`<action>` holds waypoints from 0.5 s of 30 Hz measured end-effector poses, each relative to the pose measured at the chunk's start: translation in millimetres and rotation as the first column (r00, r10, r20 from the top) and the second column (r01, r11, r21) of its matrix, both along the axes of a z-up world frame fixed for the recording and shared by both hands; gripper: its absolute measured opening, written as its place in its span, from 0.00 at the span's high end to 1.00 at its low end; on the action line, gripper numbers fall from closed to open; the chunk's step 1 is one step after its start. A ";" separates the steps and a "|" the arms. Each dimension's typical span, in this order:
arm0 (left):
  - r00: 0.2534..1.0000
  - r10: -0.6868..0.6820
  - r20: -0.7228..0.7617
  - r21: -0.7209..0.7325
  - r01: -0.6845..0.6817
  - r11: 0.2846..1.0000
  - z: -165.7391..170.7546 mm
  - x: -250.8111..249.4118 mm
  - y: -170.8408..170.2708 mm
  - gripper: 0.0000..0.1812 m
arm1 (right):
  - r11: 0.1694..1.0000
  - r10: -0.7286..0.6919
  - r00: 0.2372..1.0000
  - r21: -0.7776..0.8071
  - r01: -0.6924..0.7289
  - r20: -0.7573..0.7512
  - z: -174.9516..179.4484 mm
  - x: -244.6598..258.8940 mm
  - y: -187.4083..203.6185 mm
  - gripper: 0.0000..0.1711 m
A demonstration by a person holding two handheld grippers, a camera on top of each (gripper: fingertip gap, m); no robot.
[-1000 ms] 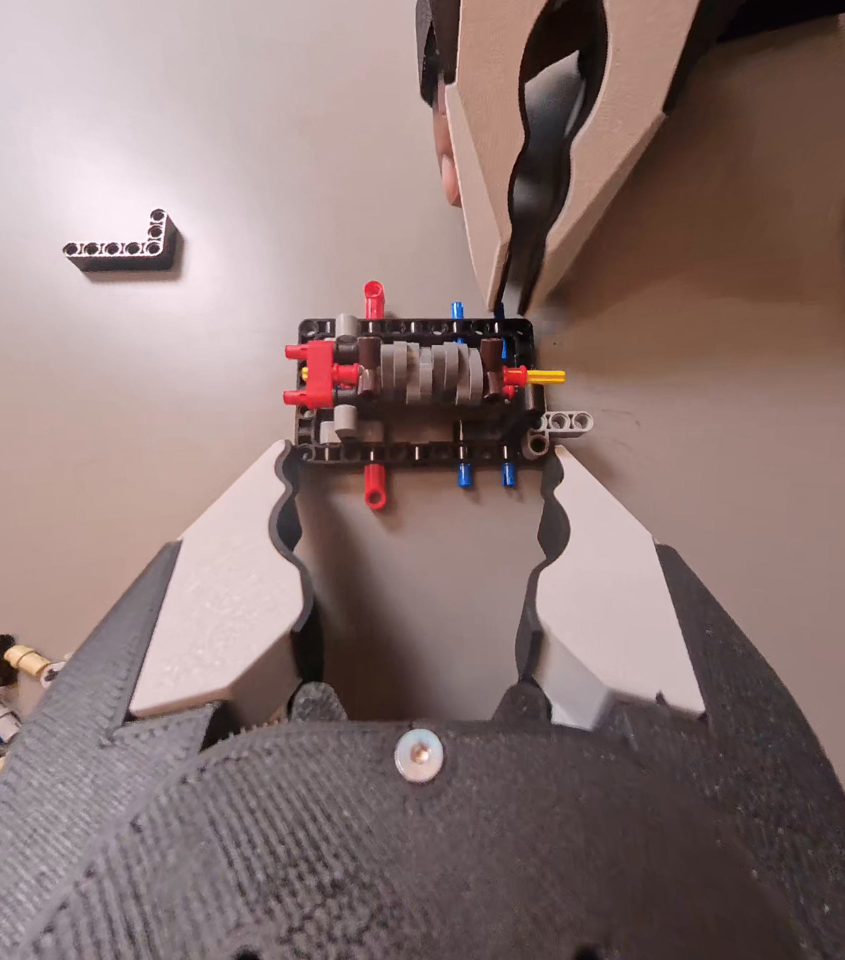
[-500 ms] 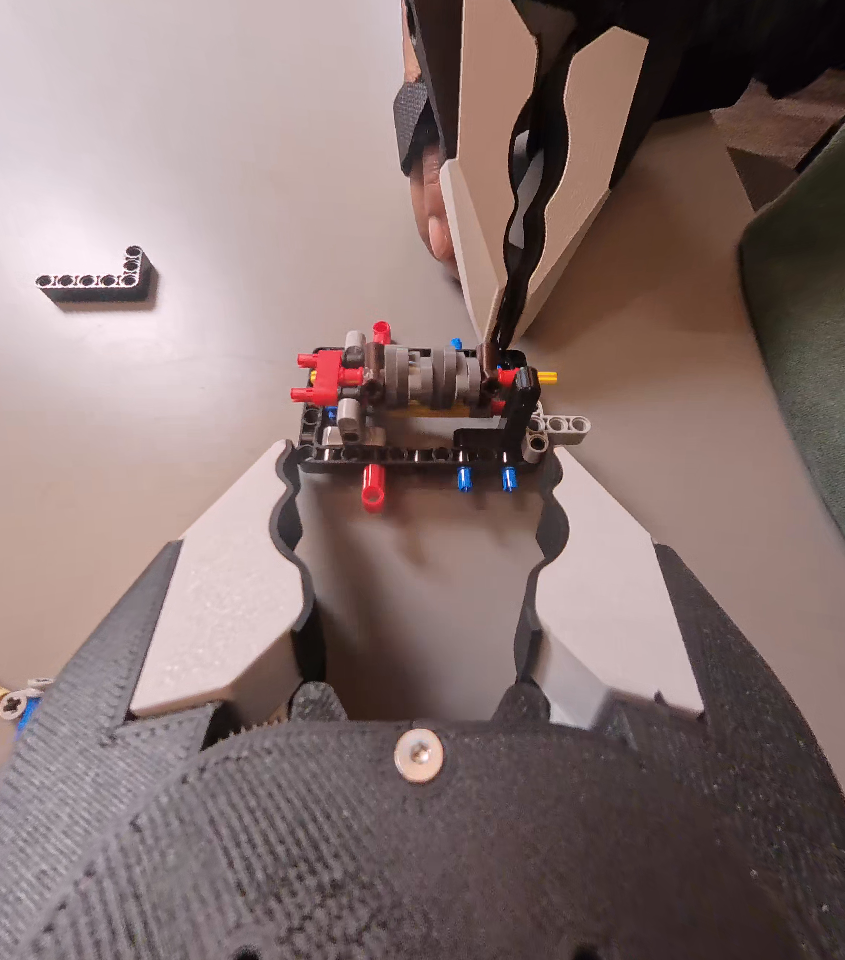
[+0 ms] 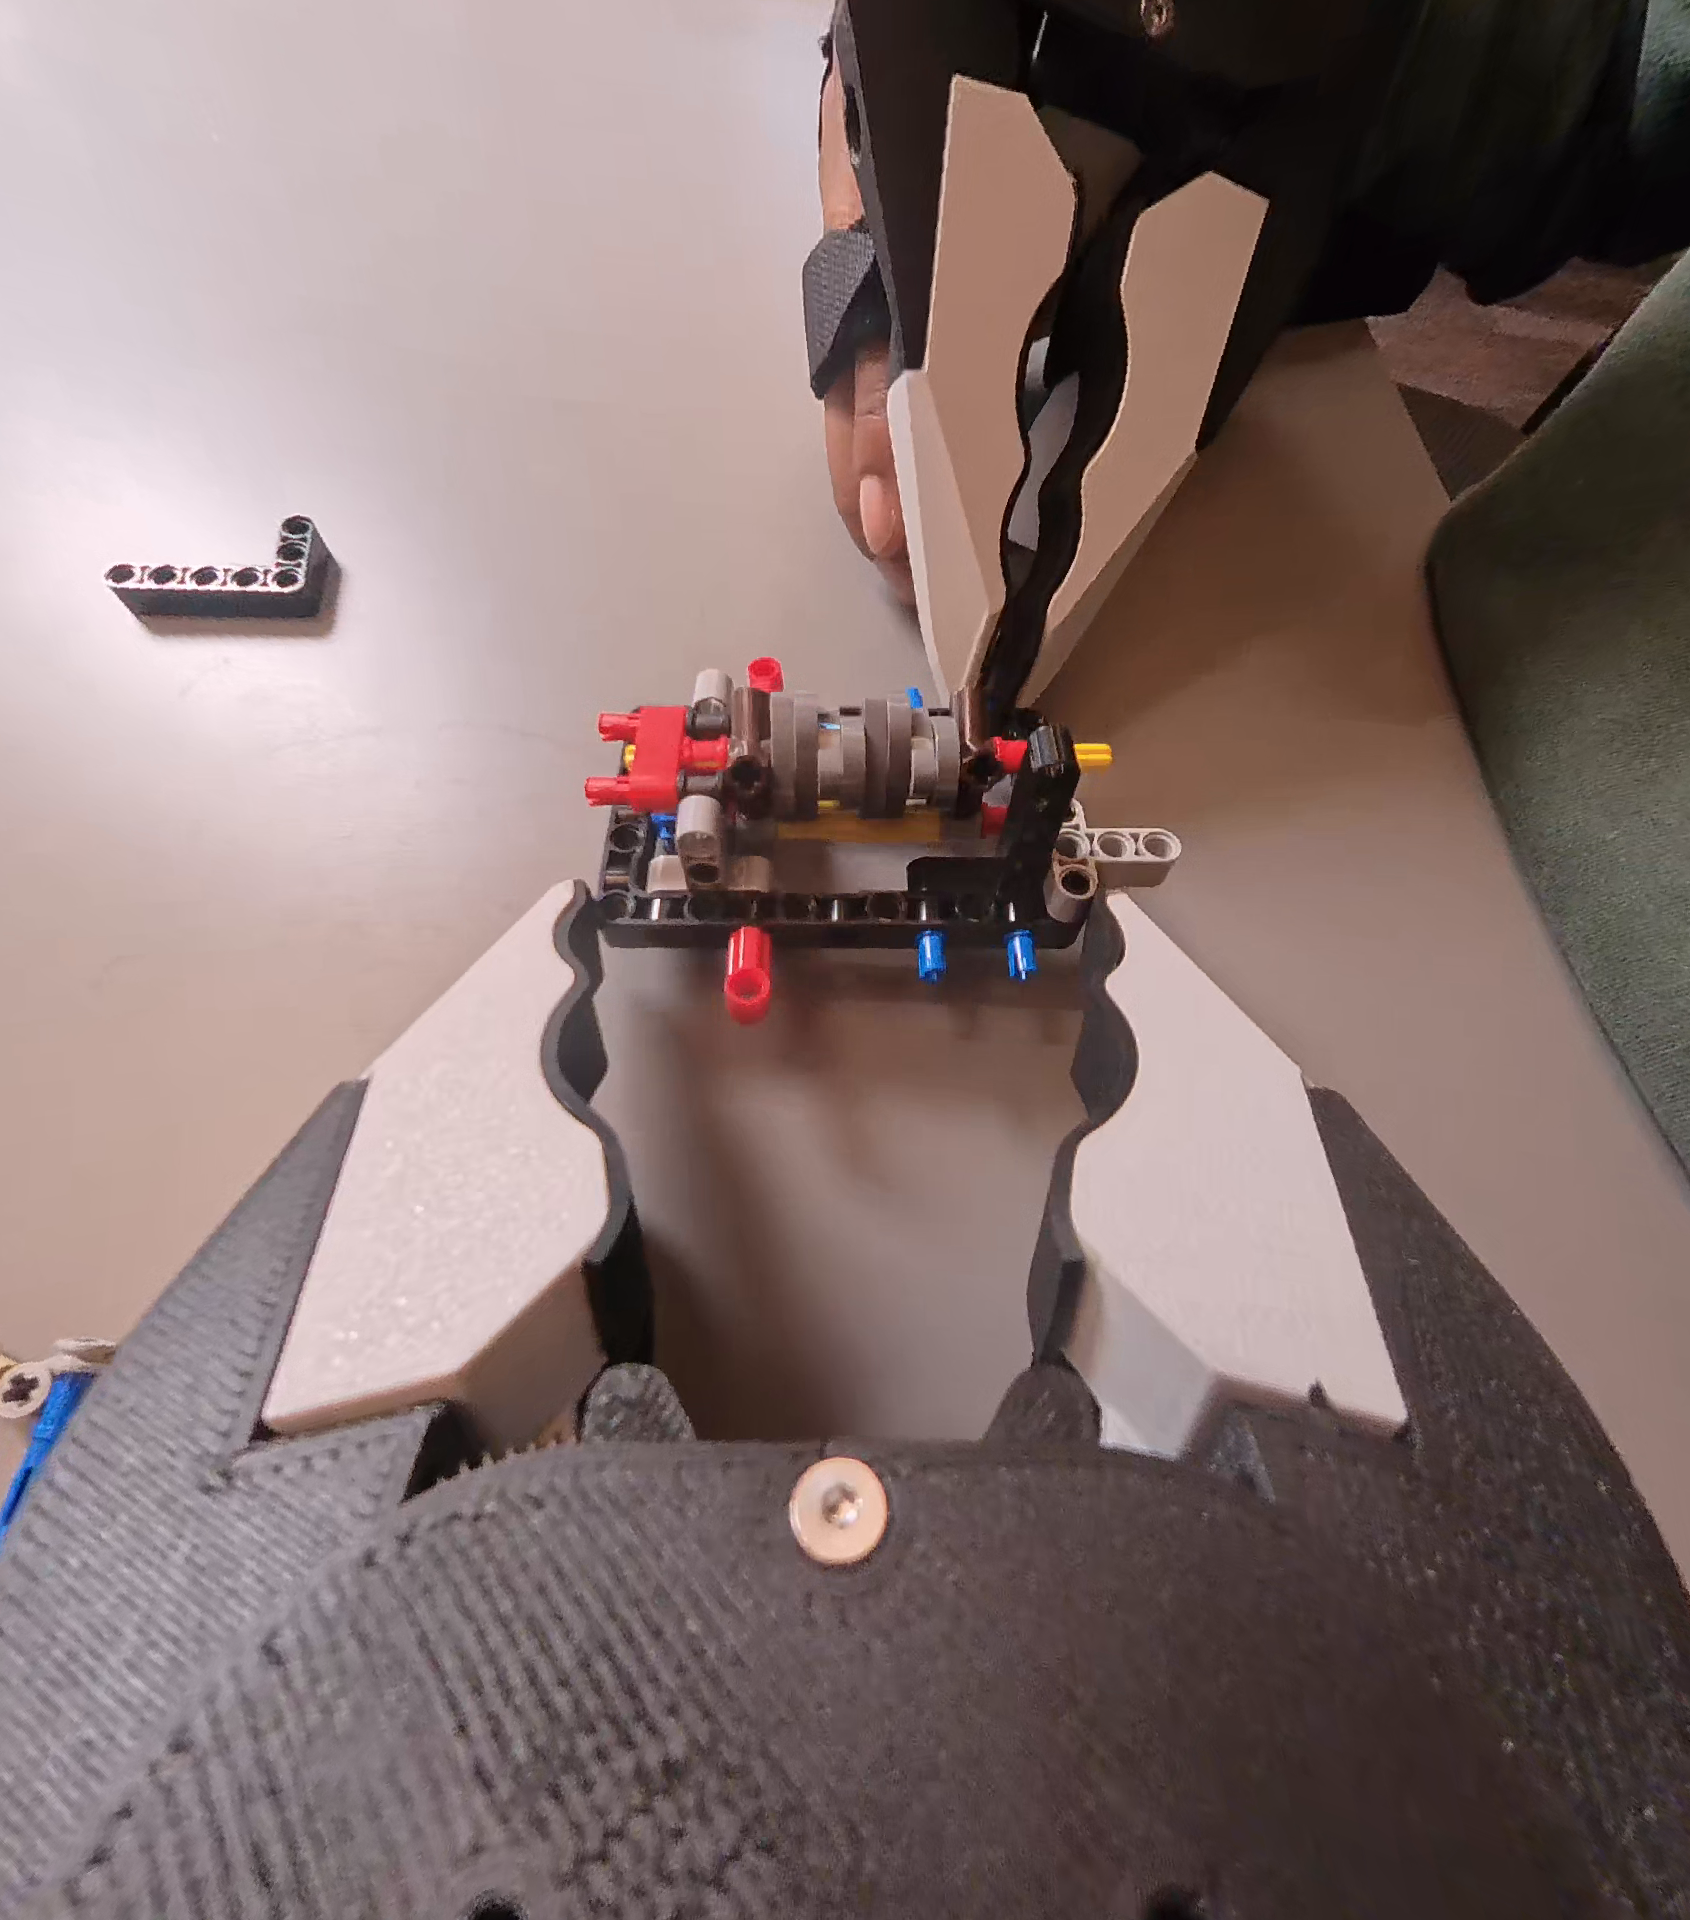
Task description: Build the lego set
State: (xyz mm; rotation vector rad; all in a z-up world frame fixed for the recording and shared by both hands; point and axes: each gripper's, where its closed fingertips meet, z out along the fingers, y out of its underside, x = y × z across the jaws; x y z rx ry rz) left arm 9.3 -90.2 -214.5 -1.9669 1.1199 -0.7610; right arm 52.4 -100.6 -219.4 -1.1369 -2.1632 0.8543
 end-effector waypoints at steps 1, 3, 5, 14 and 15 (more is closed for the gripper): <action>1.000 0.000 -0.004 -0.010 0.000 1.000 -1.3 -0.3 -0.5 0.49 | 1.000 -0.001 1.000 -0.020 0.000 -0.002 1.6 0.3 0.0 0.99; 1.000 0.013 -0.002 -0.012 -0.013 1.000 -1.2 -1.4 1.1 0.49 | 0.998 -0.019 1.000 -0.055 0.019 -0.001 5.3 0.3 3.6 0.99; 0.999 0.032 -0.011 -0.002 -0.032 0.999 -0.7 -5.7 3.1 0.51 | 0.996 -0.040 0.999 -0.082 0.041 0.011 7.2 1.4 7.4 0.99; 0.998 0.051 -0.047 0.372 -0.030 0.928 54.6 -4.5 -2.9 0.72 | 0.854 -0.187 0.982 -0.488 0.178 0.030 46.3 -7.3 17.9 0.99; 0.997 0.056 -0.060 0.414 -0.026 0.910 60.5 -0.7 -3.7 0.74 | 0.827 -0.201 0.979 -0.530 0.187 0.032 51.3 -9.2 19.0 0.99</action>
